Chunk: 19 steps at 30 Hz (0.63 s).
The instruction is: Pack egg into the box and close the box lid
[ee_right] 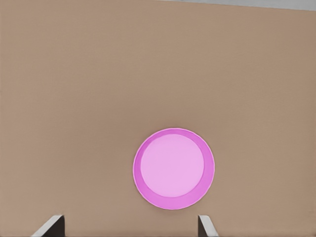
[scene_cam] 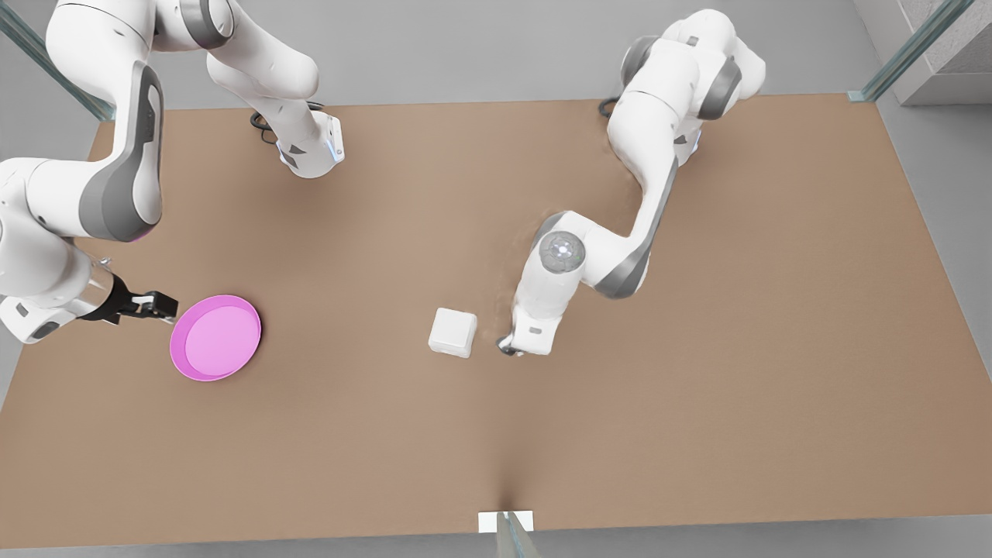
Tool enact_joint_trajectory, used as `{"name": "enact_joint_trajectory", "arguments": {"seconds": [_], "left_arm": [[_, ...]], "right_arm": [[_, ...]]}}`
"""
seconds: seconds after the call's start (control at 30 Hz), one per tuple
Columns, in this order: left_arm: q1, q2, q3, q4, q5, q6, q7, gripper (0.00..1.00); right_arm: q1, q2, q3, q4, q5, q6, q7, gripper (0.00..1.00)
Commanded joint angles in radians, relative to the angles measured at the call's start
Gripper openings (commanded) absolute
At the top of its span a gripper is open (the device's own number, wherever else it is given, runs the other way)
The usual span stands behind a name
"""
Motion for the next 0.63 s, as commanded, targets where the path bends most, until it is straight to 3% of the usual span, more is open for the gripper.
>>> {"name": "enact_joint_trajectory", "arguments": {"seconds": [0.0, 0.03, 0.07, 0.13, 0.17, 0.27, 0.3, 0.6], "left_arm": [[0.267, -0.032, 0.013, 0.077, -0.082, -0.601, 0.847, 1.0], [0.275, -0.036, 0.036, 0.079, 0.024, -0.712, 1.168, 1.0], [0.276, -0.13, 0.057, 0.08, 0.057, -0.817, 1.302, 1.0], [0.269, -0.323, 0.051, 0.051, 0.143, -0.9, 1.324, 1.0], [0.262, -0.352, 0.051, 0.046, 0.146, -0.897, 1.322, 1.0], [0.269, -0.545, 0.031, -0.196, 0.172, -0.745, 1.434, 1.0], [0.27, -0.575, 0.031, -0.253, 0.171, -0.713, 1.453, 1.0], [0.272, -0.57, 0.033, -0.254, 0.171, -0.711, 1.451, 1.0]], "right_arm": [[0.006, -0.002, 0.0, -0.001, 0.002, -0.005, -0.051, 1.0], [0.009, -0.001, 0.003, -0.001, 0.007, -0.034, -0.051, 1.0], [-0.001, -0.002, 0.006, -0.002, 0.013, -0.077, -0.047, 1.0], [0.001, -0.002, 0.006, 0.008, 0.01, -0.155, -0.047, 1.0], [0.01, -0.001, 0.005, 0.01, -0.004, -0.155, -0.042, 1.0], [0.012, 0.015, 0.006, 0.01, -0.027, -0.154, -0.044, 1.0], [0.013, 0.015, 0.006, 0.01, -0.029, -0.158, -0.045, 1.0], [0.009, 0.013, 0.006, 0.01, -0.022, -0.158, -0.045, 1.0]]}}
